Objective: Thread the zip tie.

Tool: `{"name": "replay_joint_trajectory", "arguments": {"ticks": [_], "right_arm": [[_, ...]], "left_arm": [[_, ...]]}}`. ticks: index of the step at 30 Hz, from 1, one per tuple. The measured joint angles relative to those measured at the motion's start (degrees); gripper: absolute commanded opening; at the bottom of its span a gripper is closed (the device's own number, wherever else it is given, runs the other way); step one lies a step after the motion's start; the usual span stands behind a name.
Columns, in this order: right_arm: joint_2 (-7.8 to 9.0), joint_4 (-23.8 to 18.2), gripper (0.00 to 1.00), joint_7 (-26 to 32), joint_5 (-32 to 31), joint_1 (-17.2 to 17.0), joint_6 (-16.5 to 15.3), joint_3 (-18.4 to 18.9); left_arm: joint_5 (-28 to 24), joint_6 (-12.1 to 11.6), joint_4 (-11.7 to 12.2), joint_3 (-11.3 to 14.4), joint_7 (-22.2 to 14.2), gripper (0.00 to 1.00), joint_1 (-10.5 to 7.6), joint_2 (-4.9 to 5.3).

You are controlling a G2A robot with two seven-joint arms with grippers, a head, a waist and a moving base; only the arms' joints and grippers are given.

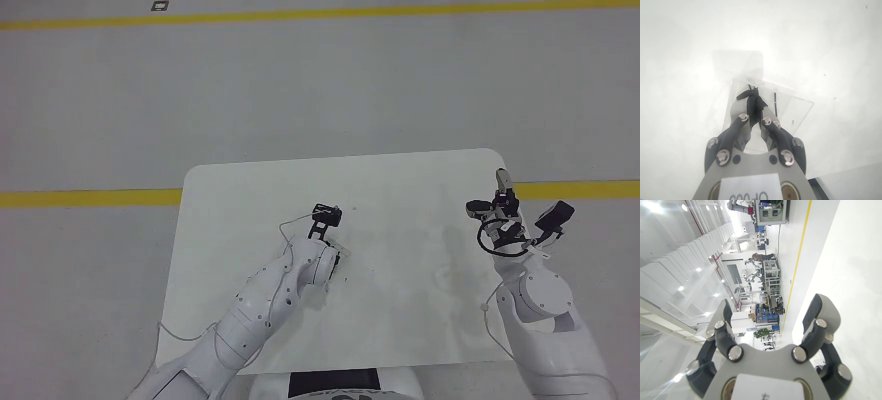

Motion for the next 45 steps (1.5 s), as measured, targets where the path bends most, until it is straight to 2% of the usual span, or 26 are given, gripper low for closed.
{"name": "replay_joint_trajectory", "arguments": {"ticks": [5,12,15,23,26,29,35,38,41,42,45], "right_arm": [[0.00,0.0,1.00,0.0,0.0,0.0,0.0,0.0],[0.00,0.0,1.00,0.0,0.0,0.0,0.0,0.0],[0.00,0.0,1.00,0.0,0.0,0.0,0.0,0.0],[0.00,0.0,1.00,0.0,0.0,0.0,0.0,0.0],[0.00,0.0,1.00,0.0,0.0,0.0,0.0,0.0],[0.00,0.0,1.00,0.0,0.0,0.0,0.0,0.0],[0.00,0.0,1.00,0.0,0.0,0.0,0.0,0.0],[0.00,0.0,1.00,0.0,0.0,0.0,0.0,0.0],[0.00,0.0,1.00,0.0,0.0,0.0,0.0,0.0],[0.00,0.0,1.00,0.0,0.0,0.0,0.0,0.0],[0.00,0.0,1.00,0.0,0.0,0.0,0.0,0.0]], "left_arm": [[2.1,0.0,-3.0,-0.7,-0.2,0.00,1.52,0.13],[6.0,0.0,-8.9,-1.9,-1.6,0.00,4.91,0.45],[7.0,0.0,-10.4,-2.1,-2.0,0.00,5.91,0.54],[7.4,-0.1,-12.6,-2.8,-2.0,0.00,7.13,0.72],[7.2,-0.6,-14.3,-3.6,-2.0,0.00,7.92,0.99],[7.2,-1.4,-17.0,-5.0,-2.1,0.00,9.26,1.46],[7.1,-5.2,-24.5,-9.2,-2.6,0.00,13.58,2.88],[3.9,-8.6,-28.1,-12.0,-3.6,0.00,15.86,3.59],[-1.1,-13.7,-30.8,-15.3,-4.9,0.00,17.51,4.36],[-3.7,-16.2,-31.5,-16.9,-5.1,0.00,18.08,4.67],[-10.4,-22.1,-32.4,-21.3,-5.7,0.00,19.22,5.52]]}}
